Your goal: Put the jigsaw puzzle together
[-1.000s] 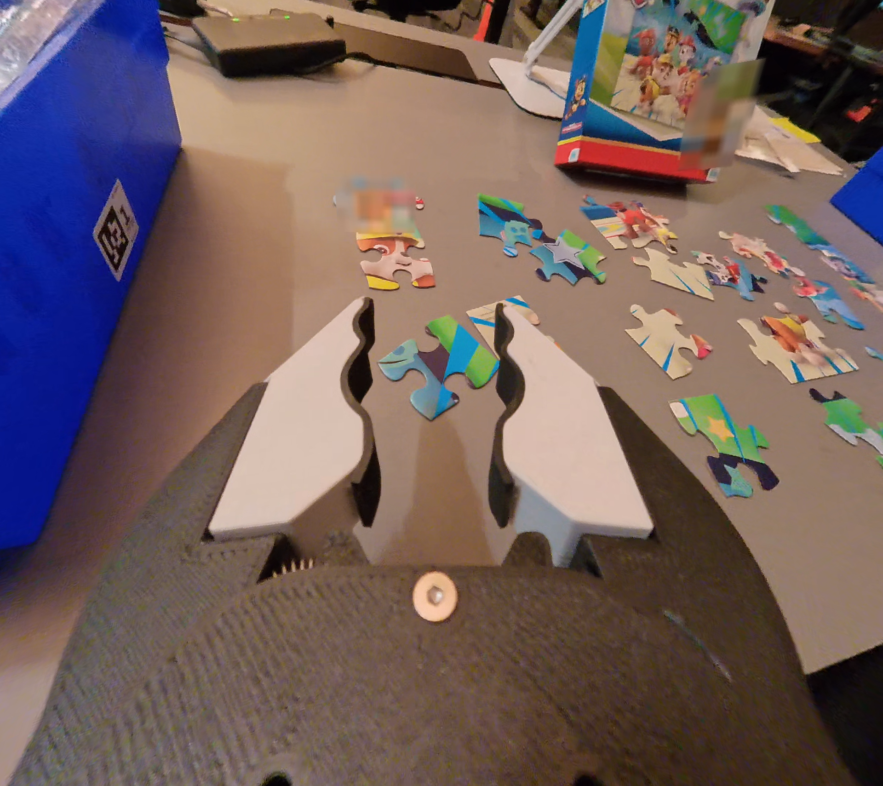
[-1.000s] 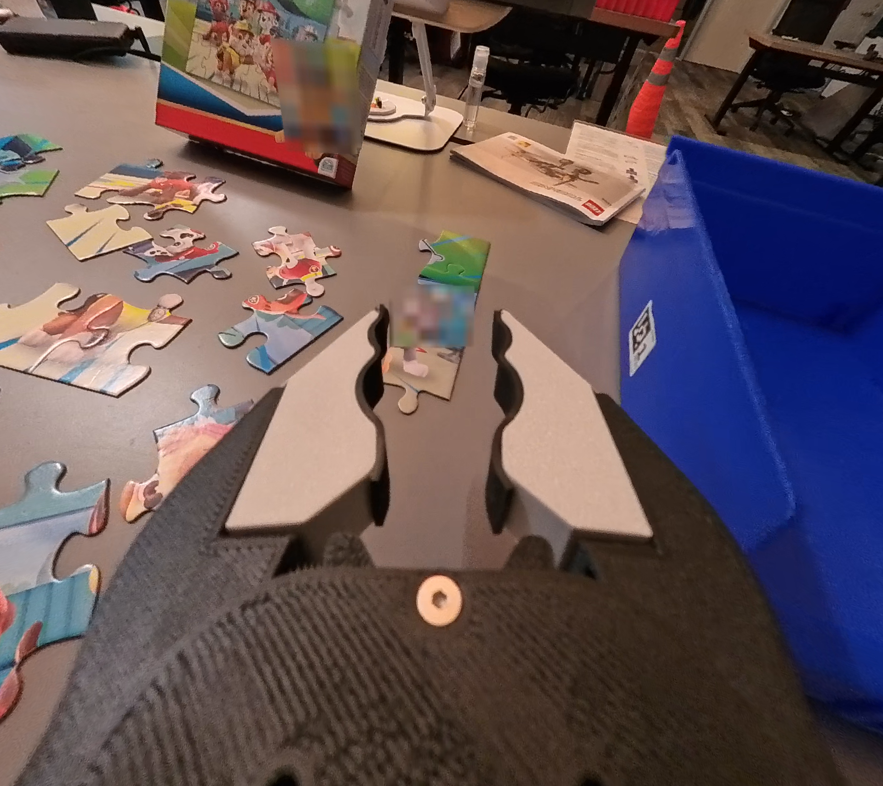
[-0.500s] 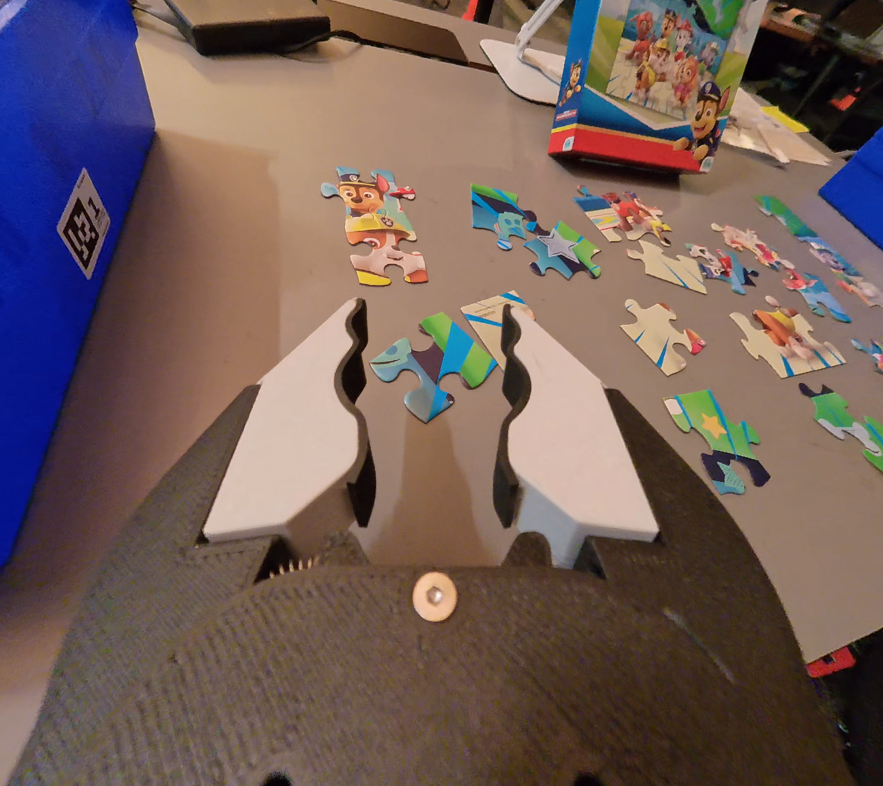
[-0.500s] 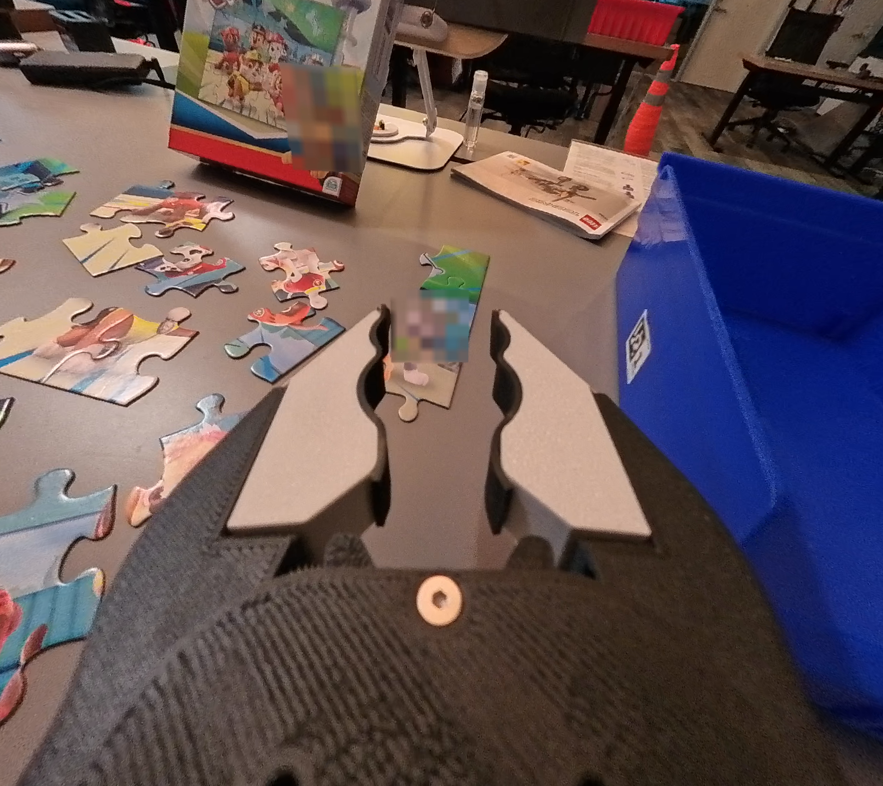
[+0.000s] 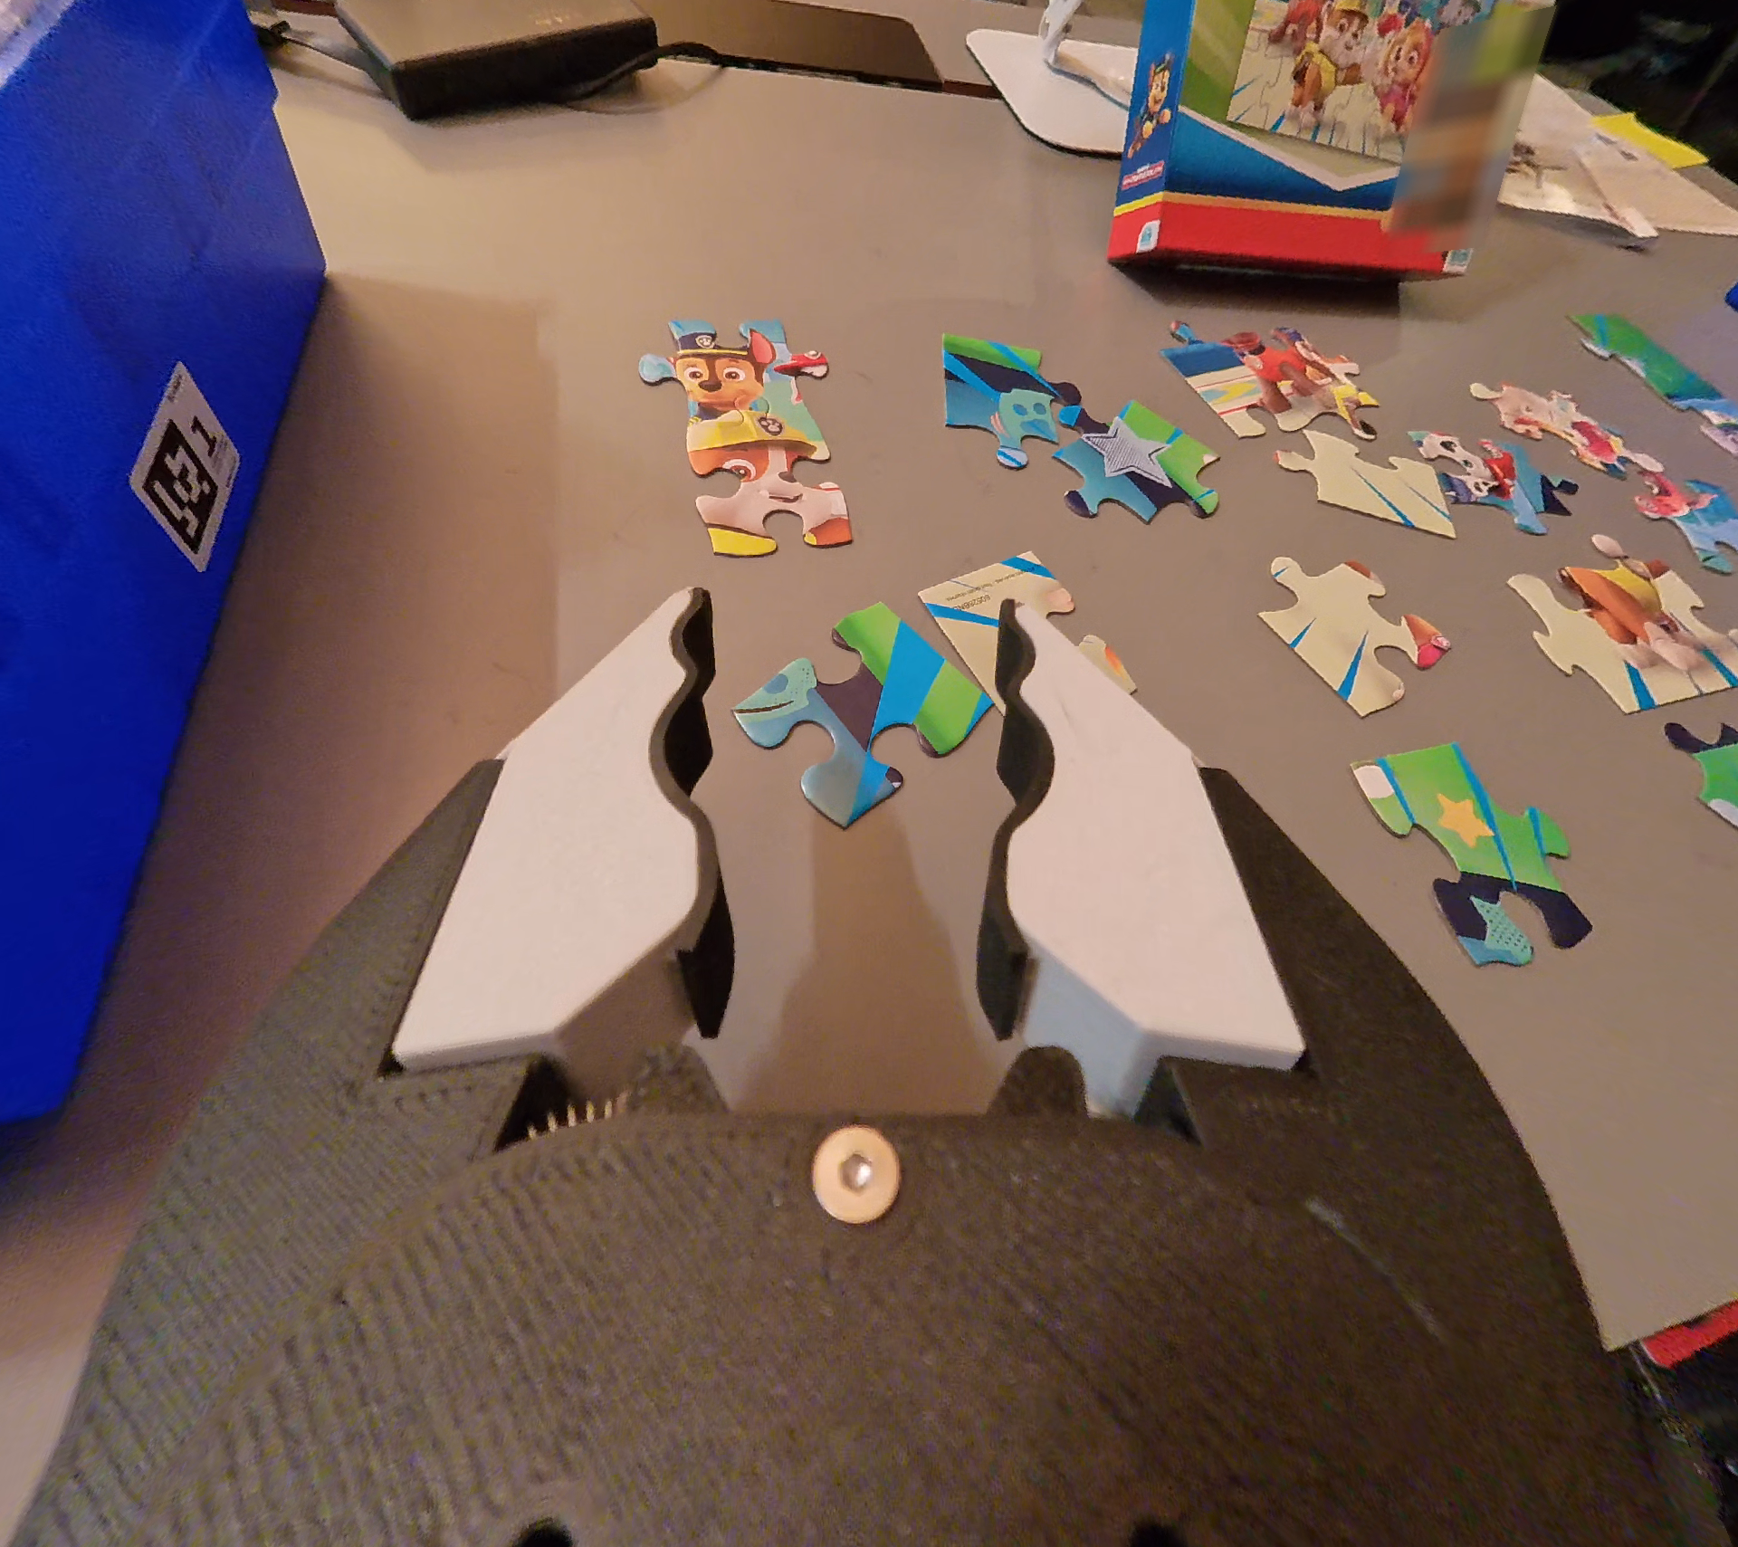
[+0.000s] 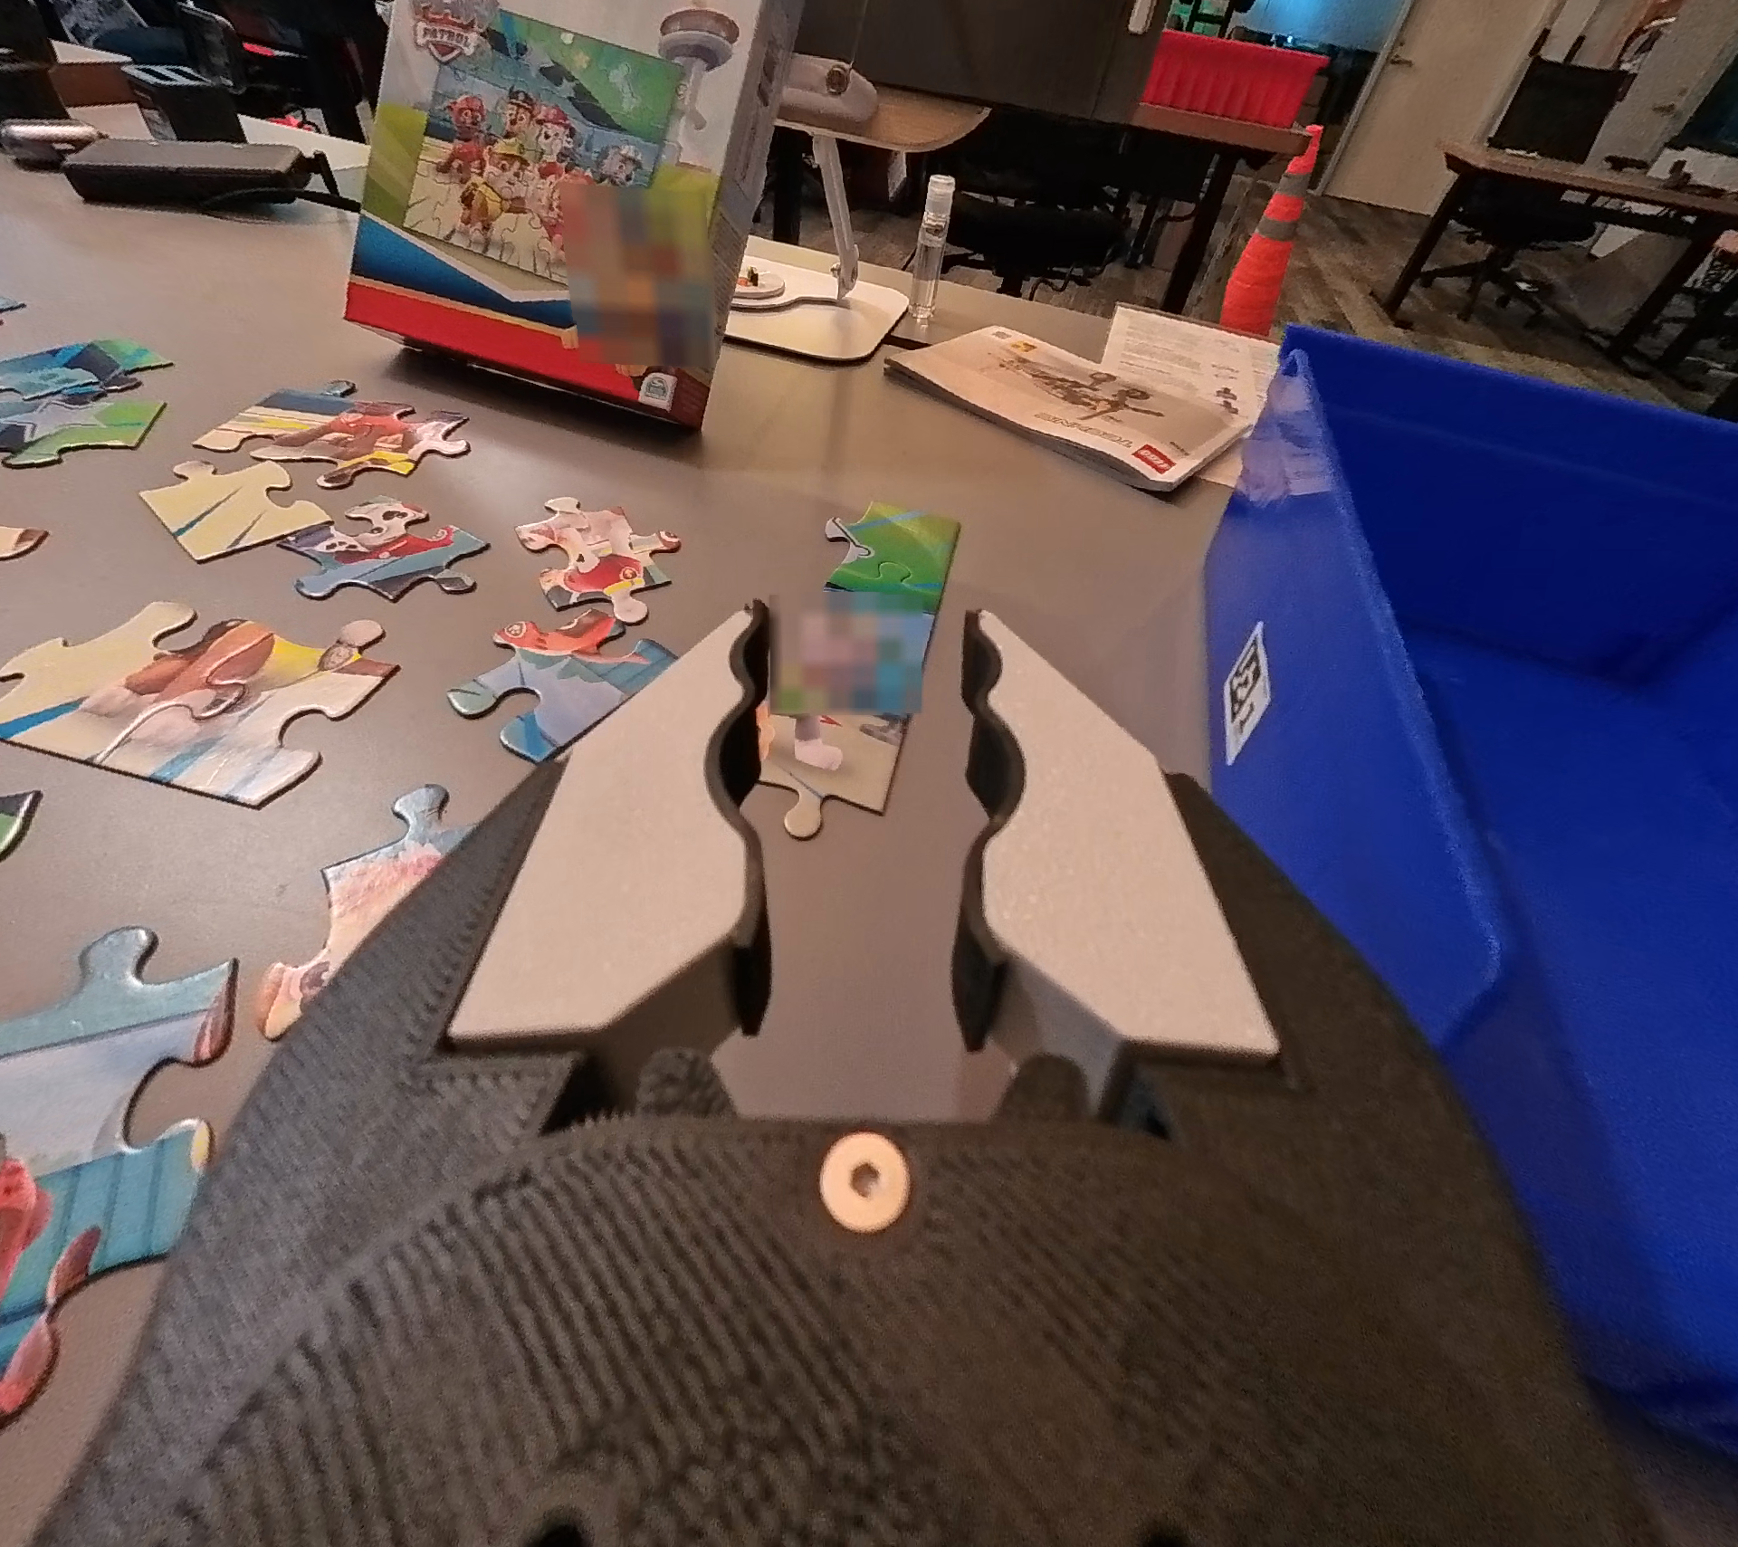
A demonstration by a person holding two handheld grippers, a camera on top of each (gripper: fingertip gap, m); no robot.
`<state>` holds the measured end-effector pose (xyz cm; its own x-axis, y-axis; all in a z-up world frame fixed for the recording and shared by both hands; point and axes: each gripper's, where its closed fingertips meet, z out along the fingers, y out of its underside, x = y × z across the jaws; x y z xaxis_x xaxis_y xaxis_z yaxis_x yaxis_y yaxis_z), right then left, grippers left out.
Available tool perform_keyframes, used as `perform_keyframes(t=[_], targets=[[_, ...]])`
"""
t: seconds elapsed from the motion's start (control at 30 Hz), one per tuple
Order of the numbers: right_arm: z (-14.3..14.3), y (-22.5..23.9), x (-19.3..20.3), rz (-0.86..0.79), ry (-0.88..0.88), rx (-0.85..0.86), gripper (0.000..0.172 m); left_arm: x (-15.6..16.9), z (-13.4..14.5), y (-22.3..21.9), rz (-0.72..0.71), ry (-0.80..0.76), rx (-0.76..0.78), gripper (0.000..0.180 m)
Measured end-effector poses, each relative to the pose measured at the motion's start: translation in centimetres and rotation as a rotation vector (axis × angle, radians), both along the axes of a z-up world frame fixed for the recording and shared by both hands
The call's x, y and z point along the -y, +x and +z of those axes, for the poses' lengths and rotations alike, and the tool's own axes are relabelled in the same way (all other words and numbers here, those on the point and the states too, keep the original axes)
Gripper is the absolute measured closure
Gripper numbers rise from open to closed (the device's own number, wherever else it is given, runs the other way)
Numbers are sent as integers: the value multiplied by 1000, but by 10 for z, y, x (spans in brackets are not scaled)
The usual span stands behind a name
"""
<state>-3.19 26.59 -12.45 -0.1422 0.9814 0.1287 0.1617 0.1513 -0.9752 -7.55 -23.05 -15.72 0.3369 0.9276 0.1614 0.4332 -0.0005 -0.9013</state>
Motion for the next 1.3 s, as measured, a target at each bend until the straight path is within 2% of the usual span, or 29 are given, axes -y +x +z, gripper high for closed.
perform_keyframes(t=[0.4, 0.8, 1.0, 1.3], targets=[[-5, -3, 0, -4, 7, 33, 132, -1, -1, -3, 0, 17, 12, 120], [2, 0, 2, -7, 27, -18, 132, -5, -3, -5, 14, -99, -11, 117], [-4, -2, 5, 1, 63, 17, 129, -6, -9, -7, 19, -152, 16, 113], [-6, -2, 10, 4, 122, 17, 129, -4, -6, -7, 20, -111, 5, 113]])
